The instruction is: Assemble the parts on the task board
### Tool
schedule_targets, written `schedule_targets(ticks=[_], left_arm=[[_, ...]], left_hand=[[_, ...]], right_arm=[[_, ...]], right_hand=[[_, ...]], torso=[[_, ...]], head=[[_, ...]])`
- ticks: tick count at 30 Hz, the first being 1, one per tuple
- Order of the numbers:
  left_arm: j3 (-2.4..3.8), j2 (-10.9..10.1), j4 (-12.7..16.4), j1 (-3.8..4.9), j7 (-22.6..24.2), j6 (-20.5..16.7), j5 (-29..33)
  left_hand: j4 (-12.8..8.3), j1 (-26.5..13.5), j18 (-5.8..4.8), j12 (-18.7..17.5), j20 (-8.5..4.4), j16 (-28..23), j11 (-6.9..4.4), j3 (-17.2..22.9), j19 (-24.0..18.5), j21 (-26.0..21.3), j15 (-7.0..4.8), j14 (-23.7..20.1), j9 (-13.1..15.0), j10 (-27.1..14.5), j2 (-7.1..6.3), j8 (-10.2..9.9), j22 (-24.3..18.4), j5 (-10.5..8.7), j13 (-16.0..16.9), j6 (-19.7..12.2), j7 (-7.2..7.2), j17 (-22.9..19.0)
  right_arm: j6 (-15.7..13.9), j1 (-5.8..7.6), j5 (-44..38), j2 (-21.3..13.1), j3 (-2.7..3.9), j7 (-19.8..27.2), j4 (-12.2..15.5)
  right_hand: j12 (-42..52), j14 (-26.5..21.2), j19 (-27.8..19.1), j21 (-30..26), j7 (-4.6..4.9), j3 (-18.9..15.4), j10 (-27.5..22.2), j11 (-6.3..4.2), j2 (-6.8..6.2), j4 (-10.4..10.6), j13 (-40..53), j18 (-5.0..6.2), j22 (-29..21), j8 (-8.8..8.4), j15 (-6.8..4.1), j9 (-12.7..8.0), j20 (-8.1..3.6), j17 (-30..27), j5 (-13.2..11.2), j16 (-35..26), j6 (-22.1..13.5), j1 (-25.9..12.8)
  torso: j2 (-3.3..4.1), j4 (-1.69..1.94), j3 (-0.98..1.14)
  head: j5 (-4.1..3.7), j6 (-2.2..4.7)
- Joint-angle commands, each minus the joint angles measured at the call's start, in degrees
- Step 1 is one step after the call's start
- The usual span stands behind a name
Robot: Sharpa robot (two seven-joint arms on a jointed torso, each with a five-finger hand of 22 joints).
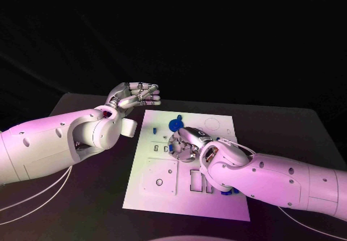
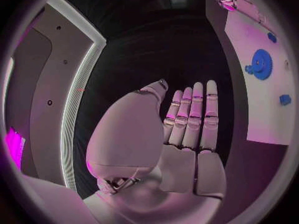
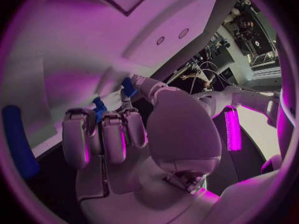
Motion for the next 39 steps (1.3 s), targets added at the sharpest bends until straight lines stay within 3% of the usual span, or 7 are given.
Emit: schedule_targets(ticks=[1, 16, 19, 25, 29, 36, 39], left_arm=[[0.03, 0.0, 0.0, 0.05, 0.2, 1.0, 0.2], [0.03, 0.2, -0.1, 0.04, 0.1, 1.0, 0.2], [0.03, 0.2, -0.2, 0.04, 0.1, 1.1, 0.2], [0.02, 0.3, -0.6, 0.04, -0.8, 0.9, -0.4], [0.00, 0.3, -1.0, 0.04, -3.4, 0.3, -3.1], [0.00, 0.4, -1.8, 0.04, -12.7, 2.1, -12.4], [0.00, 0.5, -2.3, 0.05, -20.0, 5.8, -19.2]], left_hand=[[0.0, 0.0, 0.74, -0.4, 0.29, -0.2, 0.11, 0.3, 0.1, -0.3, 0.06, -0.1, 0.1, 0.1, -0.49, -0.2, -0.1, -0.39, 0.0, -0.4, 0.42, 0.1], [0.0, 0.0, 0.74, -0.4, 0.29, -0.2, 0.11, 0.3, 0.1, -0.3, 0.06, -0.1, 0.1, 0.1, -0.49, -0.2, -0.1, -0.39, 0.0, -0.4, 0.42, 0.1], [0.0, 0.0, 0.74, -0.4, 0.31, -0.3, 0.12, 0.4, 0.1, -0.3, 0.08, -0.2, 0.1, 0.1, -0.53, -0.2, -0.1, -0.39, 0.0, -0.4, 0.41, 0.2], [0.0, 0.0, 0.74, -0.4, 0.31, -0.3, 0.09, 0.4, 0.1, -0.3, 0.08, -0.2, 0.1, 0.2, -0.52, -0.2, -0.1, -0.38, 0.0, -0.4, 0.34, 0.2], [0.1, -0.5, 0.85, -0.3, 0.03, 0.4, -0.09, 0.3, 1.0, 0.2, -0.31, 1.3, 0.2, 0.5, -0.82, -0.3, 0.0, -0.45, 0.1, -0.4, 0.26, 0.9], [0.7, -3.3, 0.72, 4.3, -4.33, 16.3, -2.42, 0.1, 11.4, 9.4, -4.15, 12.9, 2.5, 5.1, -1.12, 3.6, 4.3, 0.37, 2.1, -0.3, -1.04, 10.7], [1.2, -9.0, 0.37, 20.0, -6.81, 45.7, -4.42, -0.6, 13.5, 23.2, -6.08, 15.7, 8.8, 3.8, -0.37, 14.3, 12.8, 0.25, 12.5, -5.7, -2.72, 33.8]], right_arm=[[1.0, -0.08, -0.7, 0.0, -0.03, -0.3, 0.0], [-1.2, -0.07, -0.7, -0.1, -0.03, 0.7, 0.3], [-2.1, -0.07, -0.7, -0.2, -0.03, 1.0, 0.4], [-5.7, -0.07, -1.0, -0.9, -0.02, 2.1, 1.4], [-9.0, 0.23, -0.9, -2.5, 0.09, 4.1, 3.4], [-10.2, 2.55, 6.1, -7.1, 0.40, 10.4, 7.3], [-8.5, 4.19, 12.6, -10.6, 0.50, 13.4, 9.5]], right_hand=[[-0.3, 5.2, 1.1, -0.4, 0.05, -0.2, -0.2, 0.20, -0.17, 0.0, 6.6, -0.56, 9.0, -0.29, 0.17, -0.1, 0.01, 11.6, -0.3, -0.3, -0.5, -0.2], [-1.4, 5.2, 1.1, -0.6, 0.78, -3.2, -1.1, 0.96, -2.77, 0.7, 5.7, -0.53, 8.9, -1.86, 0.86, -0.8, 0.70, 11.5, -0.5, -0.4, -2.9, -1.7], [-2.0, 5.2, 0.9, -0.9, 1.02, -7.0, -1.6, 1.20, -3.02, 1.5, 5.2, -0.47, 8.8, -2.58, 1.09, -1.2, 0.92, 11.4, -1.6, -0.4, -4.3, -1.5], [-2.4, 5.2, 1.1, -1.0, 1.31, -20.7, -2.0, 1.45, 0.35, 5.8, 4.8, -0.47, 9.0, -2.25, 1.42, -2.6, 1.20, 11.3, -3.2, -0.5, -5.4, 4.2], [-2.3, 5.2, 1.3, -0.8, 1.48, -23.4, -2.0, 1.64, 0.72, 8.0, 4.8, -0.54, 9.2, -2.36, 1.48, -3.3, 1.31, 11.5, -2.5, -0.4, -6.0, 6.7], [-2.4, 5.1, 0.8, -1.7, 1.58, -24.1, -2.1, 1.72, 1.16, 9.4, 4.7, -0.32, 8.6, -2.40, 1.54, -3.7, 1.37, 11.0, -1.0, -0.6, -6.3, 8.6], [-2.9, 4.9, -0.4, -3.5, 1.59, -24.1, -2.5, 1.73, 1.45, 9.9, 4.3, 0.18, 7.2, -2.28, 1.56, -3.8, 1.39, 10.2, -0.4, -1.0, -6.2, 9.2]], torso=[[0.00, 0.01, 0.02], [0.02, 0.00, 0.01], [0.00, -0.02, 0.00], [-0.09, 0.01, 0.04], [-0.29, -0.08, 0.11], [-0.77, -0.14, 0.13], [-1.13, -0.16, 0.21]], head=[[0.03, -0.05], [-0.02, 0.08], [-0.03, 0.08], [-0.05, 0.11], [0.02, 0.23], [0.04, 0.29], [0.21, 0.17]])
